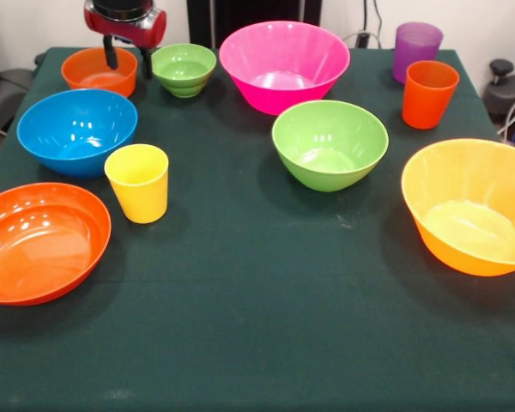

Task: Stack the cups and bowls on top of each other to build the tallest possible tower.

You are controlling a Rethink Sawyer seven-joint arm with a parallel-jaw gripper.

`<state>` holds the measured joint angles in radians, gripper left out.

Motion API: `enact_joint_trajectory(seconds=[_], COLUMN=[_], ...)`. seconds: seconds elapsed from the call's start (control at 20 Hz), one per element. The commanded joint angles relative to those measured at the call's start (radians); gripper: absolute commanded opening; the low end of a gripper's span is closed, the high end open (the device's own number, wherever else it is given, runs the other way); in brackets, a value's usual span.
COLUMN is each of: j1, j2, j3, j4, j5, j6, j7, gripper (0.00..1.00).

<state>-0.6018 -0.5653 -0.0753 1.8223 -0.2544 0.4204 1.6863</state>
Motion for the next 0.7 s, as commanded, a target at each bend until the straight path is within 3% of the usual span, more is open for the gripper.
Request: enact_joint_trajectory(seconds=[0.05, 0.7], j1=[-0.025, -0.082], j2=[0.085, 0.156], j3=[0.082, 0.078], j4=[0.068, 0.082], j5=[-0.058, -0.106], j6=[-0.104, -0.202], j7=[0.061, 0.057], gripper=[1.0, 1.0])
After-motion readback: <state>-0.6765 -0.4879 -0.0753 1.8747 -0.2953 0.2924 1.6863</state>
